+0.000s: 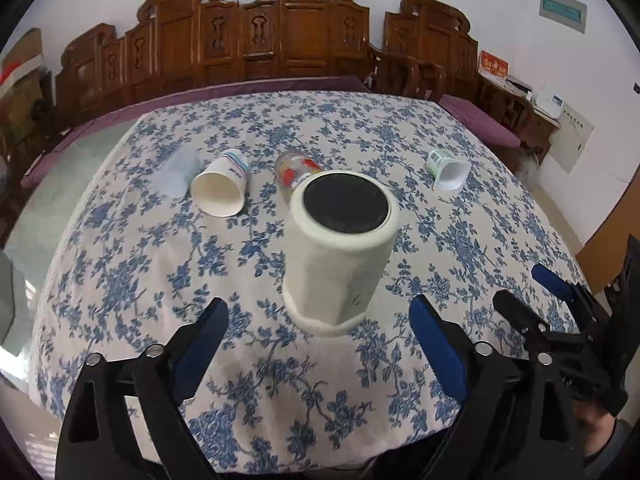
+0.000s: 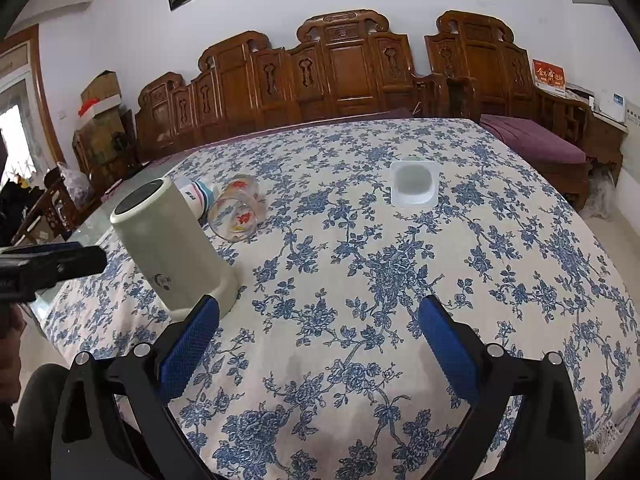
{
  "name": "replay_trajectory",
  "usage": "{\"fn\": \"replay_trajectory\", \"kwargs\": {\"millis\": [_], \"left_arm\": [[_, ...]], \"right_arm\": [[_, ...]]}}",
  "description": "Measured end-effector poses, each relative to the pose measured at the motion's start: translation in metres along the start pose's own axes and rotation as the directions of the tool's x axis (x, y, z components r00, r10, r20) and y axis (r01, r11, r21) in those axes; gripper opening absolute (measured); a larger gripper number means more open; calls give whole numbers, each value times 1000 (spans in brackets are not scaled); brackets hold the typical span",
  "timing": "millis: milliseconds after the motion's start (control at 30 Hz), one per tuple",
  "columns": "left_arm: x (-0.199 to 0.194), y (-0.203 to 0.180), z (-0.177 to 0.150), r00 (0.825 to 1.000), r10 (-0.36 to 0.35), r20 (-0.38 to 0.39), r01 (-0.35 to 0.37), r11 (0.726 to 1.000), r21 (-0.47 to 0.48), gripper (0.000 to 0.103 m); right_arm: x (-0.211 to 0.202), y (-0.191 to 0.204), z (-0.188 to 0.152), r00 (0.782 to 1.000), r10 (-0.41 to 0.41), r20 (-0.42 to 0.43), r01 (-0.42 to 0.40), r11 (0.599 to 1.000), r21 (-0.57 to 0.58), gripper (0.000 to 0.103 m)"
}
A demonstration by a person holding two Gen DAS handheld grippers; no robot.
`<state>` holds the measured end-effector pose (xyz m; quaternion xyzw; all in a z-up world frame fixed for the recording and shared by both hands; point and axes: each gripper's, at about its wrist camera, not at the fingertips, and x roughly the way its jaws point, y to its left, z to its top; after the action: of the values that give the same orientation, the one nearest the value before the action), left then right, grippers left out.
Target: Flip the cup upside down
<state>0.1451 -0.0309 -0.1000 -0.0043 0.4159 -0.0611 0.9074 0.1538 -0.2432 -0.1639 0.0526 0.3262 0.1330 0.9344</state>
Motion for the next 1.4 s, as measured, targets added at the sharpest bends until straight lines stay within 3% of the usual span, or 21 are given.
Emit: {"fn": "replay_trajectory", "kwargs": {"millis": [367,567,833,1067,1400], "left_arm": [[-29,10,-20,998,40,45,-39,999,-21,95],[-59,13,-28,992,36,123,-33,999,-30,95],[-121,12,-34,955,75,288,-67,997,-37,95],[-159,10,-38,923,97,372,-88,995,-42,95],[-174,11,-42,915,105,390,-92,994,-52,95]], "right_arm": [[-21,19,6,1000,-8,-8,8,1000,-7,100],[-57,32,17,999,18,38,-17,1000,-19,100],[-119,60,35,989,27,146,-18,998,-66,100],[-152,78,40,979,33,201,-13,995,-101,100],[-163,85,41,975,27,221,-1,993,-116,100]]}}
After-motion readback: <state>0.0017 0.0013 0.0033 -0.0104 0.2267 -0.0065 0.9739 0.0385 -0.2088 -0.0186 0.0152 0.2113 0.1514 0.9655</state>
